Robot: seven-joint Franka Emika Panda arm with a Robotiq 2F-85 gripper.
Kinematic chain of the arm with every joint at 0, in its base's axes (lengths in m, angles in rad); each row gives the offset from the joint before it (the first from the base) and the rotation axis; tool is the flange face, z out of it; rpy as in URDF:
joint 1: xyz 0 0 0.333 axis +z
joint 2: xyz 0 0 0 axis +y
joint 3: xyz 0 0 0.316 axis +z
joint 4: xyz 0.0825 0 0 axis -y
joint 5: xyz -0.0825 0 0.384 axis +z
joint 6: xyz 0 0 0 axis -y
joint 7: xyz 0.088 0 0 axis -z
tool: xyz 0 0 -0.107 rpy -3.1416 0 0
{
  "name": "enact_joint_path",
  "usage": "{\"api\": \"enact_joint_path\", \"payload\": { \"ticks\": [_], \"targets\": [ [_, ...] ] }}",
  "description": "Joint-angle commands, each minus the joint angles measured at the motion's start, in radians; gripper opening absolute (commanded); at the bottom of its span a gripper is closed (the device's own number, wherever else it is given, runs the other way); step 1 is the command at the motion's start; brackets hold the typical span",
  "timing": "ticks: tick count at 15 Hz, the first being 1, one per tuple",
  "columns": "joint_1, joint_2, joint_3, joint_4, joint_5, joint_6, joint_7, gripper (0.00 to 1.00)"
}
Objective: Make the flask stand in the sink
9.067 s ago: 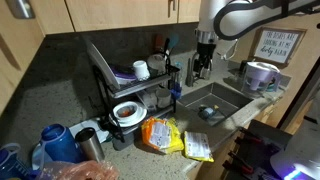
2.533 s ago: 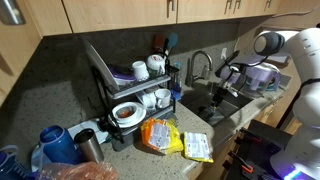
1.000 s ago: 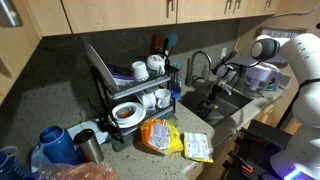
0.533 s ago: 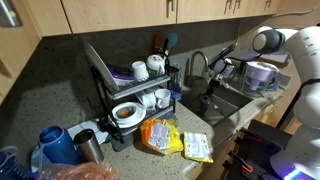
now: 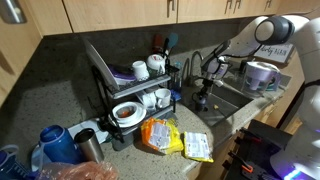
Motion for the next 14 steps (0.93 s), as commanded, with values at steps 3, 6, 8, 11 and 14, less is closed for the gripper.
{"api": "enact_joint_path", "payload": {
  "ticks": [3,6,8,11,14],
  "targets": [
    [0.109,-0.134,-0.021,-0.244,-0.009,0.289,0.044,0.03],
    [0.133,-0.133,-0.006,-0.328,-0.022,0.447,0.09,0.03],
    [0.133,-0.121,0.013,-0.367,-0.032,0.537,0.121,0.03],
    [0.111,-0.117,0.049,-0.414,-0.072,0.631,0.175,0.03],
    [0.108,-0.117,0.052,-0.445,-0.151,0.676,0.256,0.03]
  ]
}}
